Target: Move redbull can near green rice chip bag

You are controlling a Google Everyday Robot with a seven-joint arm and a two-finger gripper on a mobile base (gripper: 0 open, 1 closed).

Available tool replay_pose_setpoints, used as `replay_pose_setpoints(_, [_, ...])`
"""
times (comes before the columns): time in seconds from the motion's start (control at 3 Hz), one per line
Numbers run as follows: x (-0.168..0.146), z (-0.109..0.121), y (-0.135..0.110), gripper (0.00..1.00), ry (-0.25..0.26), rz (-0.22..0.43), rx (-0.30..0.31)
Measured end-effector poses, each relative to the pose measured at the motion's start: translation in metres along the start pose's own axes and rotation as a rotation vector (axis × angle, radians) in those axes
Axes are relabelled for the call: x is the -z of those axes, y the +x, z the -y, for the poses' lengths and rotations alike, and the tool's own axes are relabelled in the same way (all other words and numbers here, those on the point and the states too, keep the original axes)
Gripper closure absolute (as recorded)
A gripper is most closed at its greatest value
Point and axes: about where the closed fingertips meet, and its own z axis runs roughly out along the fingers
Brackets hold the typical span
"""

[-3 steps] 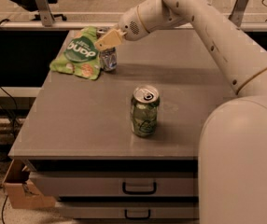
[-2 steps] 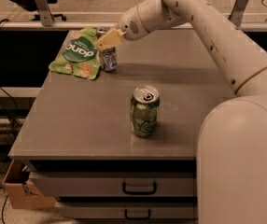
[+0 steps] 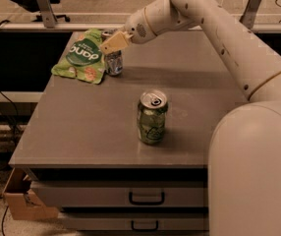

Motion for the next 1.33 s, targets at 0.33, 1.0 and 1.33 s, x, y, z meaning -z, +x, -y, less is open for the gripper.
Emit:
replay_pose_setpoints(0.33, [-0.0036,-0.0009,0.0003,0.57,-0.006,-0.001,0.000])
replay_pose_setpoints(1.0, [-0.0102,-0.0027,0.0009,0.12,-0.016,-0.004,-0.001])
replay_pose_setpoints(1.33, [-0.0133,-0.0036,0.0012,0.00,-0.021,-0.005,-0.001])
